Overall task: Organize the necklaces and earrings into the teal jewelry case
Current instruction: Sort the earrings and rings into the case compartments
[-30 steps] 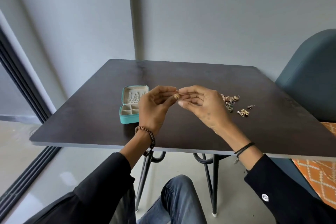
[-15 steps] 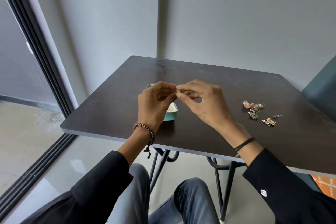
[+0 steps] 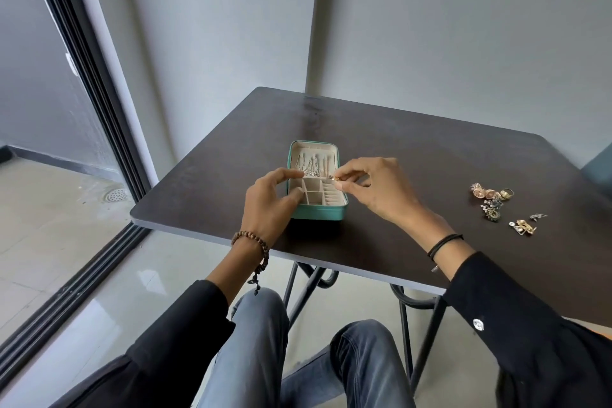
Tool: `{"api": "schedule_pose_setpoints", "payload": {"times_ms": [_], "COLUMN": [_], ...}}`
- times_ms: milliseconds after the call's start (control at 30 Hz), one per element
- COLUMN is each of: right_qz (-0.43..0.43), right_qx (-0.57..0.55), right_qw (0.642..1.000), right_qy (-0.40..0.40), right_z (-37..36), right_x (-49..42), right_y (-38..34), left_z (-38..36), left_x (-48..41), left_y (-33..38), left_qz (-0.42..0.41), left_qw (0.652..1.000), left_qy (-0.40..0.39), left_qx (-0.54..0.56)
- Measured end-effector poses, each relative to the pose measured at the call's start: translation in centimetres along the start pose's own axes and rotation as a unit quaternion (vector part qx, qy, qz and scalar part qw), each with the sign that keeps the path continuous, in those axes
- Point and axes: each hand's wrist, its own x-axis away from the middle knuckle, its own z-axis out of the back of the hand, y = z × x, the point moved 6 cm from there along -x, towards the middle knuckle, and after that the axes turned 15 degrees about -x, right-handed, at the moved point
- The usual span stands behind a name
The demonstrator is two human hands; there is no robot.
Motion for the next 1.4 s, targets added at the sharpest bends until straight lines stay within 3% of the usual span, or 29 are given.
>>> {"api": "schedule_pose_setpoints", "payload": {"times_ms": [533,1033,1400], "right_qz": [-0.042,-0.019,-0.015], "right_qx": [0.037,0.033,0.025], "right_qw": [0.996,0.995,0.999], "right_qy": [-0.077,-0.093,-0.038], "right_z": [-1.3,-1.9,-1.2], "right_x": [0.4,1.8,2.1], "right_y": [0.9,0.9,0.1], "left_z": [-1.2,-1.1,-0.1], "left_x": [0.6,0.7,0.5], "left_y": [-2.1,-1.8,2.1], "left_qz": [-0.031,-0.016,-0.049], "left_qw": [0.999,0.999,0.991], "left_qy": [0.025,0.029,0.045], "left_qx": [0.017,0.025,-0.114]}}
